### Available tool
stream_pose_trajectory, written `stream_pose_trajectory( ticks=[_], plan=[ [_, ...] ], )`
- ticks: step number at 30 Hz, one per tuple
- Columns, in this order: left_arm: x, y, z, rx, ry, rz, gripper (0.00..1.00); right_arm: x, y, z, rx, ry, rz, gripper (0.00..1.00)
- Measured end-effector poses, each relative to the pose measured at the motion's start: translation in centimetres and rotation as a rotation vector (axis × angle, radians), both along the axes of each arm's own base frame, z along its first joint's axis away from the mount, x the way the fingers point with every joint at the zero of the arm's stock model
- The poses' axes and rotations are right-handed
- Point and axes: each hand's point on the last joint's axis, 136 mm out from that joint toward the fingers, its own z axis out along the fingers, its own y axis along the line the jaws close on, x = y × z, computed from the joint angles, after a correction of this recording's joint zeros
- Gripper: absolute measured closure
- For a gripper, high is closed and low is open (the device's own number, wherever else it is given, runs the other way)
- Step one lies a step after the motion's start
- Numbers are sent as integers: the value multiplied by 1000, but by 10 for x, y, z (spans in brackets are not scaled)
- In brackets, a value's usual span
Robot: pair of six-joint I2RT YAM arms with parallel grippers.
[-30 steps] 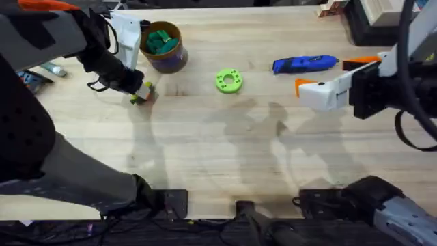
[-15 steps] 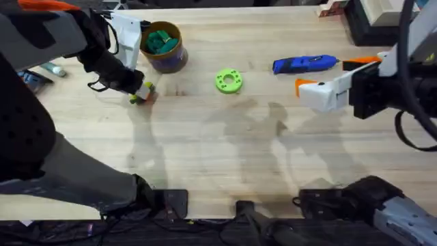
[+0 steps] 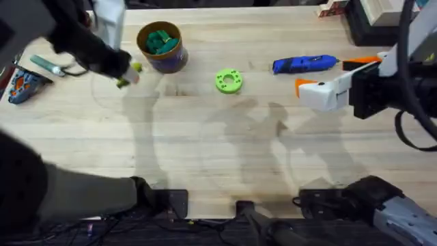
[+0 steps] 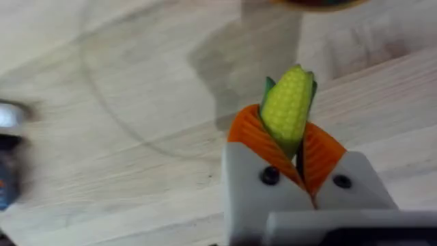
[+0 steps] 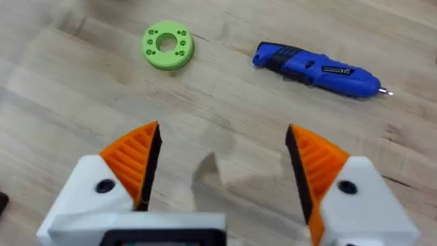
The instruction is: Pick up the gripper from the table and insert it into the empty holder that is missing its gripper. Then pick up a screw, insert it into the mounting hole, and use the screwdriver to tighten it. Finally, clean up the table by picking up the vegetable and placing it into the bucket.
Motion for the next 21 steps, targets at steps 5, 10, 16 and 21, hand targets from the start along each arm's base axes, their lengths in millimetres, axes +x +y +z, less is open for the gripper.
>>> stream_pose_trajectory(
  ticks=[5, 10, 16, 21],
  plan=[
    [16, -5, 61, -4, -183, -17, 960, 0, 0, 0, 0, 0, 0, 8],
    [35, -10, 104, -37, -317, -15, 960, 0, 0, 0, 0, 0, 0, 8],
    [54, -15, 117, -71, -390, -13, 960, 0, 0, 0, 0, 0, 0, 7],
    [84, -35, 103, -111, -416, -68, 960, 0, 0, 0, 0, 0, 0, 8]
  ],
)
